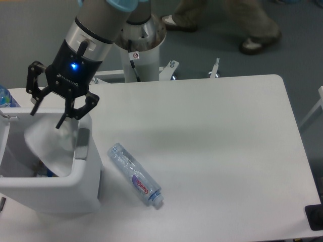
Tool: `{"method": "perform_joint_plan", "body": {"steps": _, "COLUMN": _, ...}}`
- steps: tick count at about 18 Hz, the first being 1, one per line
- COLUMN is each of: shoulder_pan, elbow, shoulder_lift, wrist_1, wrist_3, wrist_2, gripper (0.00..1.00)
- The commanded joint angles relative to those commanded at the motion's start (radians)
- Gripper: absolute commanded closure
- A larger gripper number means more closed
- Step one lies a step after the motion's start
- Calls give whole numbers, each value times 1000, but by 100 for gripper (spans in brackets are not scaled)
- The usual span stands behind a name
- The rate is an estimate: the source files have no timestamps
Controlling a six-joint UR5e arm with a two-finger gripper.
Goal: Place the trash in the trash can
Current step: 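Open the gripper to drop the bag into the bin, then move the open gripper down to the clear water bottle's cap end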
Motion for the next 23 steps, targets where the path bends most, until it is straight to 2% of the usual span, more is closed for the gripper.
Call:
{"method": "perform_joint_plan", "body": {"steps": 5, "shoulder_pan": 9, "elbow": 14, "shoulder_lift": -3, "wrist_1": 20, "wrist_3": -37, "wrist_2": 17, "gripper": 0}}
{"method": "perform_joint_plan", "body": {"steps": 7, "shoulder_pan": 50, "elbow": 17, "shoulder_lift": -5, "wrist_1": 34, "wrist_3": -104, "wrist_2": 43, "gripper": 0}}
{"method": "perform_joint_plan", "body": {"steps": 10, "shoulder_pan": 87, "elbow": 55, "shoulder_lift": -46, "wrist_1": 60, "wrist_3": -153, "wrist_2": 69, "gripper": 0}}
{"method": "perform_joint_plan", "body": {"steps": 13, "shoulder_pan": 142, "elbow": 97, "shoulder_lift": -81, "wrist_1": 63, "wrist_3": -192, "wrist_2": 185, "gripper": 0}}
{"method": "perform_joint_plan", "body": {"steps": 19, "shoulder_pan": 270, "elbow": 90, "shoulder_lift": -120, "wrist_1": 66, "wrist_3": -186, "wrist_2": 202, "gripper": 0}}
{"method": "perform_joint_plan", "body": {"steps": 23, "shoulder_pan": 302, "elbow": 95, "shoulder_lift": -138, "wrist_1": 66, "wrist_3": -190, "wrist_2": 317, "gripper": 0}}
